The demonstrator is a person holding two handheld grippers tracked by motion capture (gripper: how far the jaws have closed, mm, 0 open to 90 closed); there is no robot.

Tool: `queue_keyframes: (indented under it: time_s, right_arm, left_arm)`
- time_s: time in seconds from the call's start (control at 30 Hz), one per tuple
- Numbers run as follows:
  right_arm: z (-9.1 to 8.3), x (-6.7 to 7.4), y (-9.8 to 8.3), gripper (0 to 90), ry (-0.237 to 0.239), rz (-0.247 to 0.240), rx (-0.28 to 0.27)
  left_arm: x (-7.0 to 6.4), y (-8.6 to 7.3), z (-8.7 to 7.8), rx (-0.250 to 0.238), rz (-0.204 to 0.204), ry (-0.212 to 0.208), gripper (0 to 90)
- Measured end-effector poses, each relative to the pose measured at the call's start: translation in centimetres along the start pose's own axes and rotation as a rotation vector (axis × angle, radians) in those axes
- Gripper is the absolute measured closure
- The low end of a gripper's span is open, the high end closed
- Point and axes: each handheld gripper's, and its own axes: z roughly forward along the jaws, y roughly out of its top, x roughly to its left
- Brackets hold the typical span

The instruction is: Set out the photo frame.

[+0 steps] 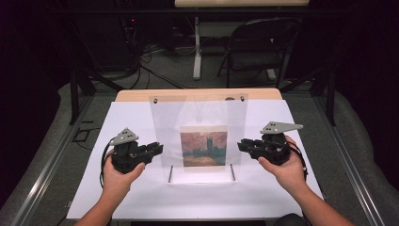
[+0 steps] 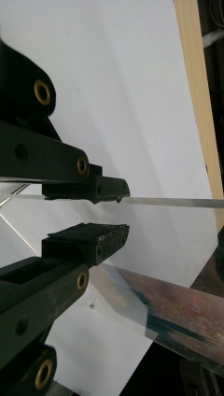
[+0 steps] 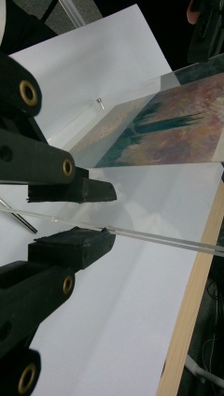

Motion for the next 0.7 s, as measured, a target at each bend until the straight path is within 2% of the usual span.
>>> queue_keyframes:
  time_s: [0.17, 0.3, 0.7]
  right_arm:
    - [-0.28, 0.37, -0.22, 75.0, 0.004, -0.003, 0.008]
    - [-0.40, 0.49, -0.52, 75.0, 0.002, -0.007, -0.007]
    - [-0.39, 0.52, -0.50, 74.9, 0.001, -0.012, -0.007]
  left_arm:
    - [-0.24, -0.31, -0.20, -0.001, 0.004, -0.006, 75.1]
    - [-0.43, -0.66, -0.22, -0.014, 0.005, -0.003, 74.9]
    - [-0.38, -0.66, -0.17, -0.009, 0.004, -0.005, 74.7]
